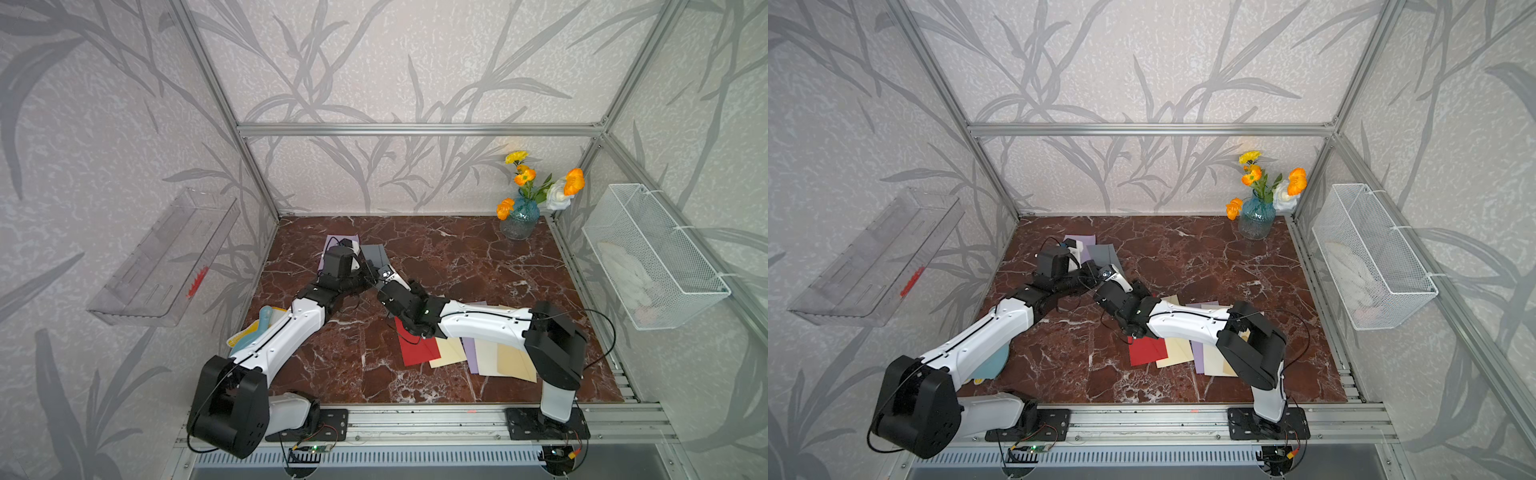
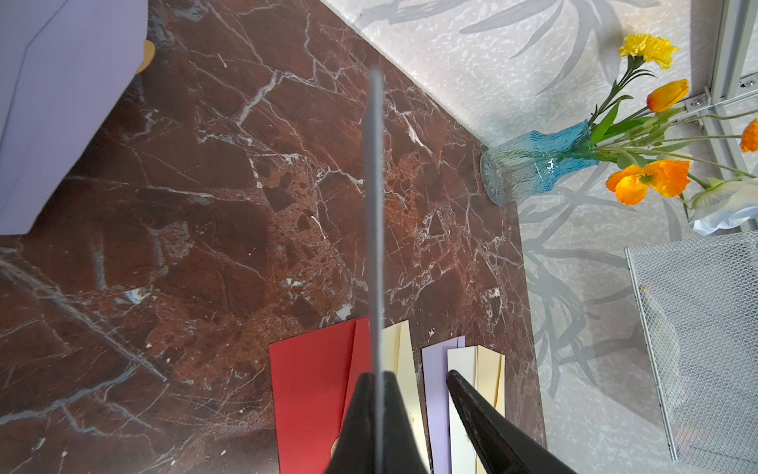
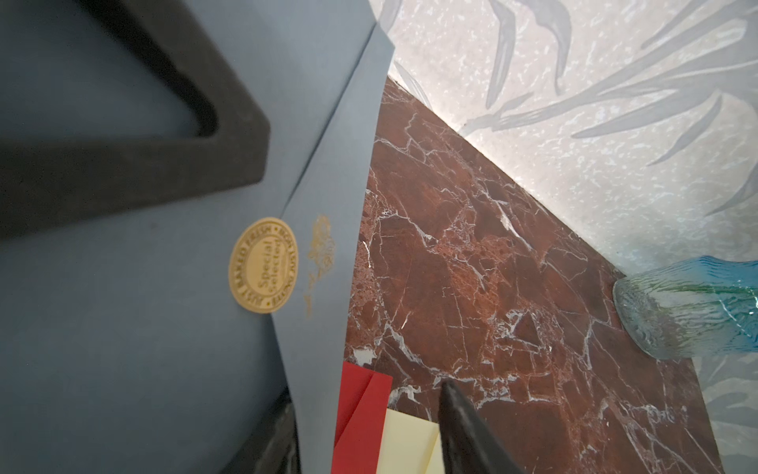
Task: Open the envelope
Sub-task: Open the envelope flap on the envelope.
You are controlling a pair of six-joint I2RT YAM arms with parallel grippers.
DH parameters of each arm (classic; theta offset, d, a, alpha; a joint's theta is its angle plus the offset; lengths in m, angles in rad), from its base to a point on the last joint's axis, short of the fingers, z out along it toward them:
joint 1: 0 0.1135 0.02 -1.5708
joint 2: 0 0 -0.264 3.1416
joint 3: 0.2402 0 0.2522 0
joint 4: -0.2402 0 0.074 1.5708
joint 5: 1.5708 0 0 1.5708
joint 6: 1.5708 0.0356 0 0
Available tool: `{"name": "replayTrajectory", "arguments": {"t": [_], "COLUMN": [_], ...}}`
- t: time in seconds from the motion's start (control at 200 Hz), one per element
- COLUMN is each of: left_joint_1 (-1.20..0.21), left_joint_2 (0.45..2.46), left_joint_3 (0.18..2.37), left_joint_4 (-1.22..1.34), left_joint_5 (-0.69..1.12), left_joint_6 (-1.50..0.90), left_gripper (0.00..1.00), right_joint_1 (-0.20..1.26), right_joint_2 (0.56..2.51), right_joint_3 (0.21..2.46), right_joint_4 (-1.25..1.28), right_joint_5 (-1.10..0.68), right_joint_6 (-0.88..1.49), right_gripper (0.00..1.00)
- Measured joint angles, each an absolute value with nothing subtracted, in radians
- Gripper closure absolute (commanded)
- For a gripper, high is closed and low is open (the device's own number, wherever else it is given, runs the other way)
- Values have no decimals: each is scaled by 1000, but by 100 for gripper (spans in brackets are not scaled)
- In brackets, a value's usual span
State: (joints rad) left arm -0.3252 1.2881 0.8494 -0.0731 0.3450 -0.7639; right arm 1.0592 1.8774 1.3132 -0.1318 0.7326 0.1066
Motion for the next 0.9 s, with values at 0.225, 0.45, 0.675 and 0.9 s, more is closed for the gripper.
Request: {"name": "replayTrajectory", "arguments": {"t": [0.225, 0.45, 0.675, 0.9], "left_joint_1": [-325, -325, -325, -325], "left_joint_2": [1285, 1284, 1284, 1284], "left_joint_3": [849, 849, 849, 848], "left_joint_4": [-80, -81, -82, -82], "left_joint_5": [343, 341, 341, 341], "left_joint_6": [-764, -764, -764, -764], "left_gripper": [100, 100, 100, 100], "right_joint_1": [1060, 1059, 1057, 1052], "right_joint_2": [1878, 1880, 1880, 1880], "right_joint_3": [1314, 1323, 1323, 1323], "right_joint_4": [-127, -117, -109, -108], "right_joint_5": [742, 760, 770, 769], "right_joint_6": [81, 57, 51, 55], "right_gripper": [45, 42, 40, 39]}}
